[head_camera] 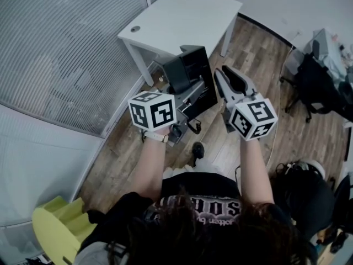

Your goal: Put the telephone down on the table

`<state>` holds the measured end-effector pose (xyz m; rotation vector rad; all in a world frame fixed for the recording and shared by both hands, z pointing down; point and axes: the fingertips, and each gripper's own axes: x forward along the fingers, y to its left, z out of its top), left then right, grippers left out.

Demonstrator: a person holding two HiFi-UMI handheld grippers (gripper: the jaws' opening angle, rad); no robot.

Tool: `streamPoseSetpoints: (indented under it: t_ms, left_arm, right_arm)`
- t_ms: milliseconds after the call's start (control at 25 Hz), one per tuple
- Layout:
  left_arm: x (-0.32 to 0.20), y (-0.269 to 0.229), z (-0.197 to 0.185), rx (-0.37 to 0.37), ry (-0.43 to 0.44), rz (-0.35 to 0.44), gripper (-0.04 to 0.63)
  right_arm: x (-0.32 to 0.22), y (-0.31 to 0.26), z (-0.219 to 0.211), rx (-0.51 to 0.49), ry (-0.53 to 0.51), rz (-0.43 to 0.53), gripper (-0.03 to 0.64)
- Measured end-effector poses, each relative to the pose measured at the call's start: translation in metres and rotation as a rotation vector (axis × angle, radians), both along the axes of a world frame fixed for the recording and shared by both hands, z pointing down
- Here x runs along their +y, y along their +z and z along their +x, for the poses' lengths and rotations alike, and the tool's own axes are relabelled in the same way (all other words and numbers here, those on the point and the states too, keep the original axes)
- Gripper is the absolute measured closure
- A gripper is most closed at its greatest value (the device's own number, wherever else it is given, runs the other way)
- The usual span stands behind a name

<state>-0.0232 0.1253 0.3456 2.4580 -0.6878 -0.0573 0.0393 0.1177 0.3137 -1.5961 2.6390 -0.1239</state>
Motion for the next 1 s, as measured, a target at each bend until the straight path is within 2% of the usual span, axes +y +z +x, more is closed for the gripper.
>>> streamPoseSetpoints:
  t_ms: [440, 680, 1000]
  left_arm:
    - [-0.079, 0.001, 0.033, -0.017, -0.007, -0.013, 0.437]
    - [-0.110, 0.001, 0.046, 0.011, 0.031, -0.019, 0.436]
    - [-0.132, 0.004, 0.055, 0.030, 0.094, 0.012, 0.437]
  right_arm:
    - [-0.079, -0.003, 0.016, 0.002, -0.124, -0.033, 0.468]
    - [-0.113, -0.003, 0.021, 0.012, -0.204, -0.064, 0.441]
    - [-0.139, 0.002, 0.015, 0.027, -0.317, -0.085, 0.413]
